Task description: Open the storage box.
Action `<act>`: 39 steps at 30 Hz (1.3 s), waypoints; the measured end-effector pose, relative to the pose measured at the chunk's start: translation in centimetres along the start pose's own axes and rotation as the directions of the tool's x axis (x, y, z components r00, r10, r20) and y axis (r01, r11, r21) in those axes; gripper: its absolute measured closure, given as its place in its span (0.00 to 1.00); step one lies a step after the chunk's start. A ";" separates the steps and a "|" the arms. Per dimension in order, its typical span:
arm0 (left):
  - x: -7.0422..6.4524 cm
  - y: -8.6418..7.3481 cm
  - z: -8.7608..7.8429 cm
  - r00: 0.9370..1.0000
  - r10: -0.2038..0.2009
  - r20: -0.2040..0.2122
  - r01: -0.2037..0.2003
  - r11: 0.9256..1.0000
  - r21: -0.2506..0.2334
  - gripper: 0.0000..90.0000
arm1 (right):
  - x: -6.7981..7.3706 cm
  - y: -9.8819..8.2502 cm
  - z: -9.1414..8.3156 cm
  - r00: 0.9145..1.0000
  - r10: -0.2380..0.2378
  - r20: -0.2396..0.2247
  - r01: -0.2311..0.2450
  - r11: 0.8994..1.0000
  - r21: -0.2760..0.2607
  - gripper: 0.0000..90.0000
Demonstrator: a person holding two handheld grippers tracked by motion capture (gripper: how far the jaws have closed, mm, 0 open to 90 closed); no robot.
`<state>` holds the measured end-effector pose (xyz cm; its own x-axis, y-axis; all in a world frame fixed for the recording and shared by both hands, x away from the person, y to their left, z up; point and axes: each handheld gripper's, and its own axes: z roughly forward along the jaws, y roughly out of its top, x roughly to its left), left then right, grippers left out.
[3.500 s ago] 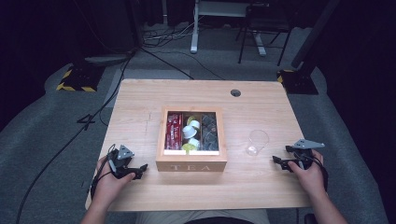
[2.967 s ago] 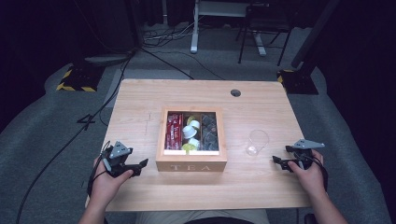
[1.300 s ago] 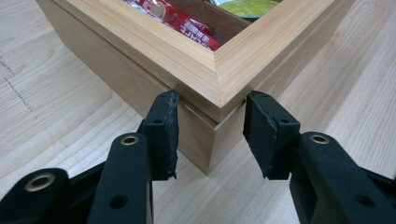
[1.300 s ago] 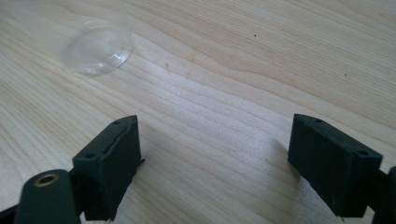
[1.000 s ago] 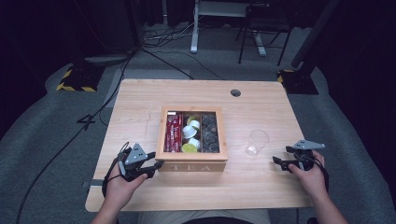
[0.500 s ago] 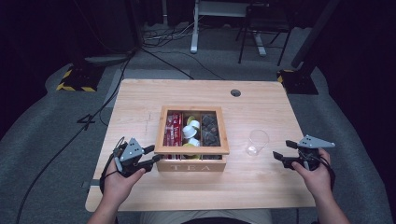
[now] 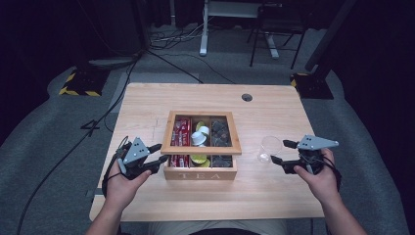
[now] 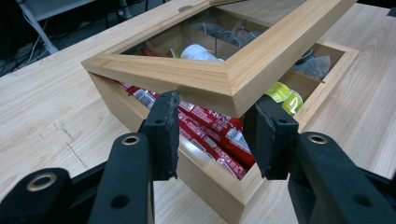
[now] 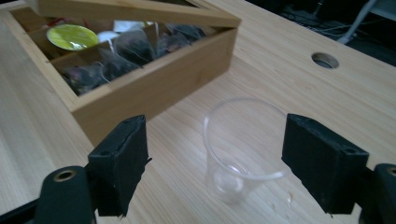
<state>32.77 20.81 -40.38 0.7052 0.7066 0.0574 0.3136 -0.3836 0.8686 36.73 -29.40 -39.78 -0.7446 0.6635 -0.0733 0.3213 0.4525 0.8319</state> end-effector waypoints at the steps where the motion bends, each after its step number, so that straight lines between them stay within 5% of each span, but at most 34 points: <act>1: 0.0 0.1 0.0 1.000 0.000 -0.002 0.000 1.000 0.000 0.62 | 0.2 0.4 0.1 1.000 -0.010 -0.008 0.010 1.000 -0.002 0.25; 11: 0.4 0.5 0.1 1.000 -0.012 -0.005 0.012 1.000 -0.013 0.61 | 3.1 4.1 1.9 0.991 -0.109 -0.080 0.106 0.993 -0.050 0.25; 16: 0.4 0.5 0.1 1.000 -0.018 -0.001 0.018 1.000 -0.016 0.61 | 4.9 5.2 3.4 0.970 -0.236 -0.065 0.237 0.972 -0.002 0.24; 21: 0.4 0.4 0.2 1.000 -0.018 0.000 0.018 1.000 -0.015 0.61 | 6.4 5.7 4.5 0.957 -0.272 -0.096 0.271 0.962 -0.022 0.28; 27: 0.3 0.3 0.2 1.000 -0.026 0.002 0.026 1.000 -0.011 0.61 | 6.9 6.1 5.3 0.956 -0.277 -0.099 0.274 0.961 -0.037 0.34; 36: 0.3 0.0 0.4 0.999 -0.040 0.003 0.040 0.999 0.000 0.61 | 7.4 6.7 6.2 0.931 -0.357 -0.071 0.355 0.934 -0.031 0.46; 39: 0.3 0.0 0.3 0.999 -0.045 0.007 0.045 0.999 -0.012 0.61 | 7.6 6.8 6.2 0.912 -0.403 -0.072 0.401 0.915 -0.045 0.52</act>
<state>33.12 20.82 -40.46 0.6949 0.7190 0.0152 0.3372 -0.3444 0.8762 36.89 -17.59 -38.06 -0.8511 0.3799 -0.3623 -0.0304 0.6533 0.7564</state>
